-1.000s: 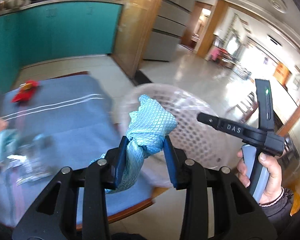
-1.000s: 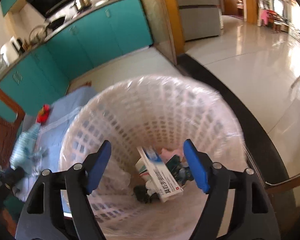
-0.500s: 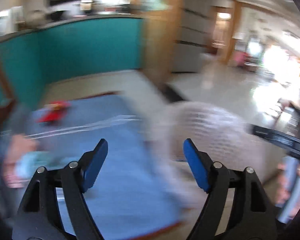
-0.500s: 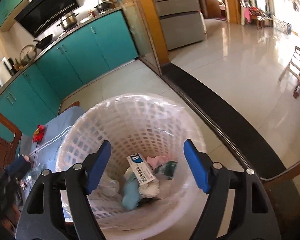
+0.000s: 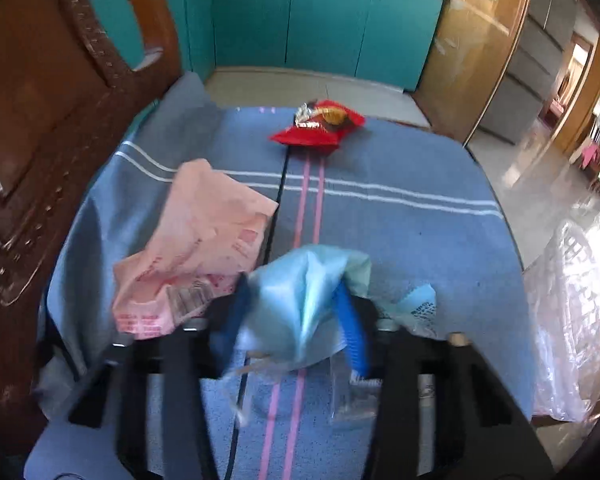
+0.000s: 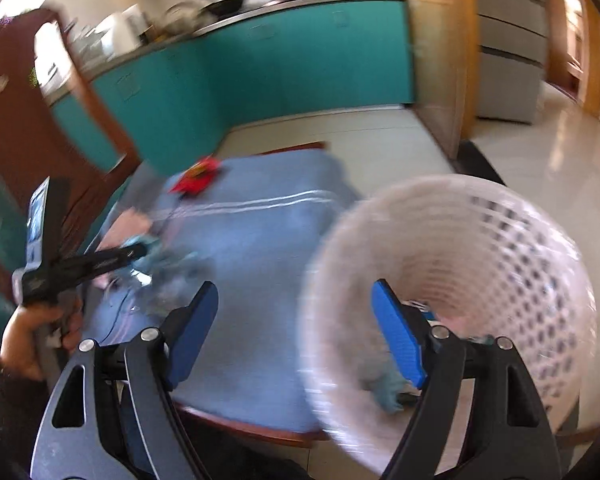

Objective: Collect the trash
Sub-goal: 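Grasp the light blue face mask with the left tool while the right tool grasps the clear plastic bag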

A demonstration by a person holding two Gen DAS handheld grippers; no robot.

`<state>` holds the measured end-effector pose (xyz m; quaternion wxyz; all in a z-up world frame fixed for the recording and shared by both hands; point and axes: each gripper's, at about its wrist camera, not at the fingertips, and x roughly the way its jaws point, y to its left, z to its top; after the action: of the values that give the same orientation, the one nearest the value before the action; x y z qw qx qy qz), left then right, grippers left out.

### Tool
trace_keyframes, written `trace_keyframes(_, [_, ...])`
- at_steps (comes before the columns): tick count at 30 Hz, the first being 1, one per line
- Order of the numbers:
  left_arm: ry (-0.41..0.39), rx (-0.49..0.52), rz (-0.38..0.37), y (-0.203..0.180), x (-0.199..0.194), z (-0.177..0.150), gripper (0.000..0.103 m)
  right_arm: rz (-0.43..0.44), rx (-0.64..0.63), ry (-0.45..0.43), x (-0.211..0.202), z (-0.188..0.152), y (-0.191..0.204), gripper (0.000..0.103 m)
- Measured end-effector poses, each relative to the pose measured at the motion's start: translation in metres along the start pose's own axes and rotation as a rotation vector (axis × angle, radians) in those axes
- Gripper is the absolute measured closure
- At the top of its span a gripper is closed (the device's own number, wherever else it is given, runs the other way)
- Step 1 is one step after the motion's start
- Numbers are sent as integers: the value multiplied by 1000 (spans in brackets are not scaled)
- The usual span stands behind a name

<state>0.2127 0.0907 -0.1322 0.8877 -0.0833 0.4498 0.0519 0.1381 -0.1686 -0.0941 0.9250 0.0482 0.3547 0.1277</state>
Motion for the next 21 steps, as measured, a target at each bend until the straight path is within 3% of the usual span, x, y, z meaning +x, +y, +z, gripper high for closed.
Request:
trace_keyframes(3, [-45, -6, -30, 4, -19, -1, 83, 46, -61, 34, 15, -1, 26, 24])
trace_keyframes(12, [-167, -57, -28, 24, -92, -31, 83, 185, -116, 165, 80, 2, 91, 18])
trace_keyframes(18, [-158, -70, 23, 41, -106, -57, 83, 163, -120, 230, 124, 11, 129, 18])
trace_keyframes(21, [-146, -79, 15, 46, -104, -61, 83, 91, -159, 234, 141, 12, 147, 18])
